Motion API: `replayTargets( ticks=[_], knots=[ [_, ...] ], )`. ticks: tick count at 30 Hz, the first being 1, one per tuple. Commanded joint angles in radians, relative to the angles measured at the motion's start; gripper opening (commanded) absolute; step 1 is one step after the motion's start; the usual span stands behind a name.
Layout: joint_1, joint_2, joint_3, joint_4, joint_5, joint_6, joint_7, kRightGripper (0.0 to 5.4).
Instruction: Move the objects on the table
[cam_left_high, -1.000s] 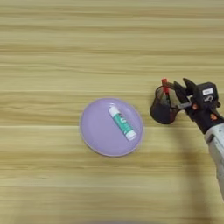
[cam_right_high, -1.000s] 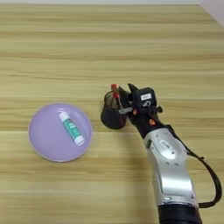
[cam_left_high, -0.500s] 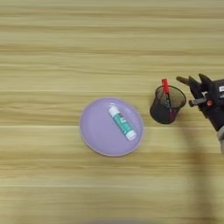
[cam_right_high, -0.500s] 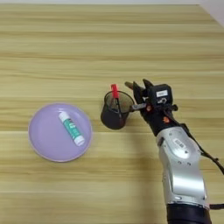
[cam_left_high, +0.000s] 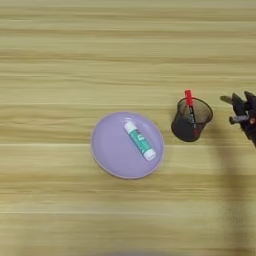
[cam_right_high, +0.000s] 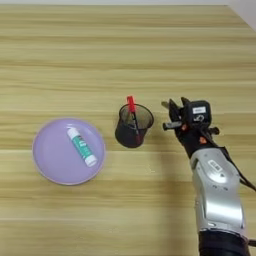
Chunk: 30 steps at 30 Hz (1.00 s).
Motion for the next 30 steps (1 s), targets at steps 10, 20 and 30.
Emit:
replayTargets(
  ticks=[10,20,30],
  knots=[
    [-0.087,-0.044,0.025,0.091,-0.058,0.009,-0.028,1.14],
    [-0.101,-0.037,0.053,0.151,-0.078,0.014,-0.026,1.14],
    [-0.115,-0.037,0.071,0.203,-0.097,0.063,-0.040,1.14]
  ],
)
